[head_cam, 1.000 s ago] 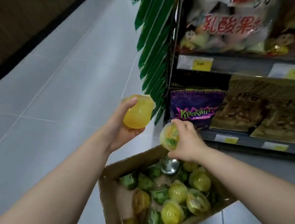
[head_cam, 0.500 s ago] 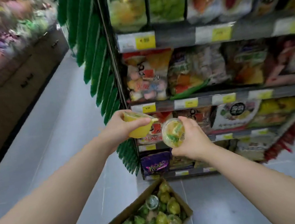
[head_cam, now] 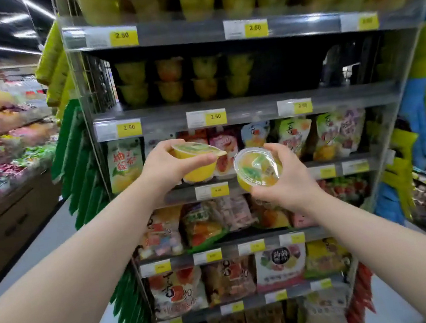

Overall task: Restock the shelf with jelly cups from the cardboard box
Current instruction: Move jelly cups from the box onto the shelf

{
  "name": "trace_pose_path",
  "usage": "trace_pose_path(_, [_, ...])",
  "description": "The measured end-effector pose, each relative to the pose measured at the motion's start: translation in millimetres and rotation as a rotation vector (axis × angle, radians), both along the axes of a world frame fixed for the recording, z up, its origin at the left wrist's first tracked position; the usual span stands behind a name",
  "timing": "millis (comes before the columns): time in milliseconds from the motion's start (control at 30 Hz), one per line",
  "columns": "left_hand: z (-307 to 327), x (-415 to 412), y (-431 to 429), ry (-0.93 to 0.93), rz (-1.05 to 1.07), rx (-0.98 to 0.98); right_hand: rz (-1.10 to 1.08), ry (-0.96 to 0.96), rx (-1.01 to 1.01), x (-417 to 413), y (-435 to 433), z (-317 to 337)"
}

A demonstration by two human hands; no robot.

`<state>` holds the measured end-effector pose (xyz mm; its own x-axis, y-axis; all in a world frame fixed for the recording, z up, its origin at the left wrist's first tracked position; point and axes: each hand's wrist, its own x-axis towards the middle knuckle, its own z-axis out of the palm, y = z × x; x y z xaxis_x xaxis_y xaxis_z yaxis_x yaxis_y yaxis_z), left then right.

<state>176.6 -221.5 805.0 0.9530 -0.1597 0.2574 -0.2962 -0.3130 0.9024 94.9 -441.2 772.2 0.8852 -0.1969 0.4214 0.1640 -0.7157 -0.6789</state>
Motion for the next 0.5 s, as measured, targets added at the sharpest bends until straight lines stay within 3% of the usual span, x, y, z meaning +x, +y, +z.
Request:
trace_pose_path(233, [41.7,-9.4,-63.1,-0.143,0.054,-0.090,0.023,-0.243,-0.016,-0.4,-59.0,58.8])
trace_pose_path(500, [66.5,26.7,-98.7,-0.233,0.119,-0.053,-0.021,-0.487,0.024,54.3,-104.7,76.7])
